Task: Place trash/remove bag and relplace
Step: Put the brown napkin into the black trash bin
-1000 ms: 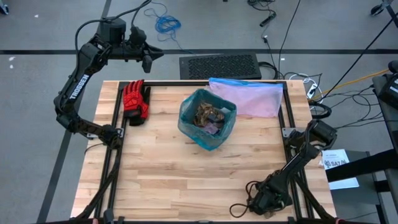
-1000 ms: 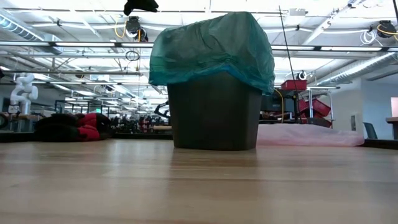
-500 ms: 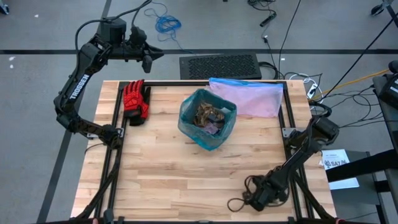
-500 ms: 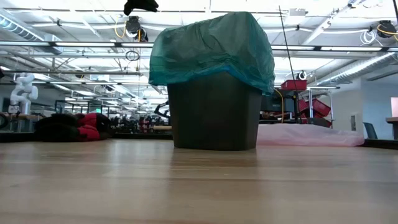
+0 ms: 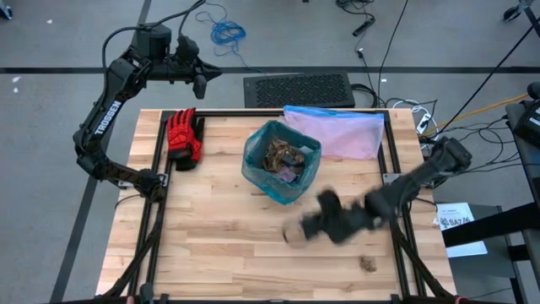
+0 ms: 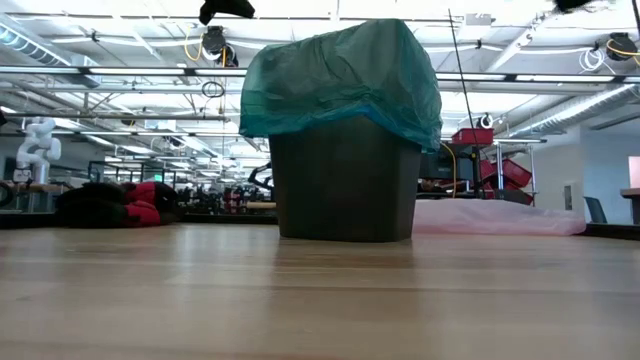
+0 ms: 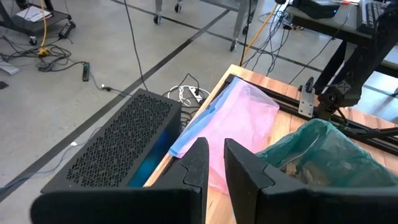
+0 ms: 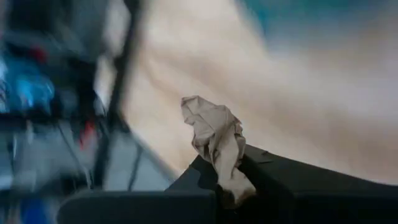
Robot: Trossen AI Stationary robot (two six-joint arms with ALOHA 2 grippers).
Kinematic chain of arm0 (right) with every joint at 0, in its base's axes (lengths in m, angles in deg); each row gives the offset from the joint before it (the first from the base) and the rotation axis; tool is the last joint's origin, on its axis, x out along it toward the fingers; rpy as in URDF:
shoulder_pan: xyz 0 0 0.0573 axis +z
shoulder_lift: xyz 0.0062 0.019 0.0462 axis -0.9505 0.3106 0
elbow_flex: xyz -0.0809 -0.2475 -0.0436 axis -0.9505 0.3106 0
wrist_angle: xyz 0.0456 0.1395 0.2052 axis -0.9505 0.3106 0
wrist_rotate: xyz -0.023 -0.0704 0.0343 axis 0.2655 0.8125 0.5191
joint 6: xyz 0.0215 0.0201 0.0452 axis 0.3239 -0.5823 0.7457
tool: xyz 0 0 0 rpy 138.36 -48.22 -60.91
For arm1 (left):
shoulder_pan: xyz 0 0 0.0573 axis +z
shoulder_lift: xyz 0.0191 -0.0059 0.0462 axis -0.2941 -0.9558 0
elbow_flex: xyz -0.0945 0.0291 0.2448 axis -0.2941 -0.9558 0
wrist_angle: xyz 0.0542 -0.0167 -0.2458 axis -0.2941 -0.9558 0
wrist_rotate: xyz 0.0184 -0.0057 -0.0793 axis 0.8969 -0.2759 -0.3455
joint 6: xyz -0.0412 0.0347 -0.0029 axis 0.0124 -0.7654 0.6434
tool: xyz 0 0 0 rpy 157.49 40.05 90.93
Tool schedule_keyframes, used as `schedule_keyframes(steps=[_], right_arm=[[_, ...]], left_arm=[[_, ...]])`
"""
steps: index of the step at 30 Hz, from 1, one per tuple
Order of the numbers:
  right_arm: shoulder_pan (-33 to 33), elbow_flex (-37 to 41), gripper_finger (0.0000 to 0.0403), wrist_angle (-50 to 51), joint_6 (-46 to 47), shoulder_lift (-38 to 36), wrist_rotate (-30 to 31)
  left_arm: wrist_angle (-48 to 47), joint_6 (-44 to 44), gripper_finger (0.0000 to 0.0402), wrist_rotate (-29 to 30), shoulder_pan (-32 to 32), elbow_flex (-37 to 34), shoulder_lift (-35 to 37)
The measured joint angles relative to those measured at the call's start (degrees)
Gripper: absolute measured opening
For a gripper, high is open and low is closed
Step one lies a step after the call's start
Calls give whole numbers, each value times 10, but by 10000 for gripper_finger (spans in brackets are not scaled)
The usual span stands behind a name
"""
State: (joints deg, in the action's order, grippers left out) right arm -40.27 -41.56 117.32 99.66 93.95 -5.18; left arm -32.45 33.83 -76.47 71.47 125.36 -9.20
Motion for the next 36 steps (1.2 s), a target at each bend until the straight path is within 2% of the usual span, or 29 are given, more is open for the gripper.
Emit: schedule_keyframes(steps=[2,4,7,11,15,20,23,26,29,32,36], right_arm=[[-49,-42,0,13,-90,-6,41],[-104,-80,0,24,-188,-6,43],[-185,-114,0,20,-287,0,16],[-278,-121,17,26,-349,7,-37],[-339,-122,80,41,-391,7,-104],[-376,-122,186,57,-412,8,-160],[-382,-122,238,52,-434,8,-209],[-367,-122,259,57,-416,2,-252],[-321,-144,247,102,-379,-8,-257],[-258,-184,217,225,-323,-8,-256],[-155,-195,189,374,-199,-5,-264]], left_arm=[[0,0,45,0,0,0,0],[0,0,45,0,0,0,0],[0,0,44,0,0,0,0],[-1,4,44,0,0,0,0],[-2,4,44,0,0,0,0],[-2,4,44,0,0,0,0],[-2,4,44,0,0,0,0],[-2,4,44,0,0,0,0],[-2,4,44,0,0,0,0],[-2,4,44,0,0,0,0],[-2,4,44,0,0,0,0]])
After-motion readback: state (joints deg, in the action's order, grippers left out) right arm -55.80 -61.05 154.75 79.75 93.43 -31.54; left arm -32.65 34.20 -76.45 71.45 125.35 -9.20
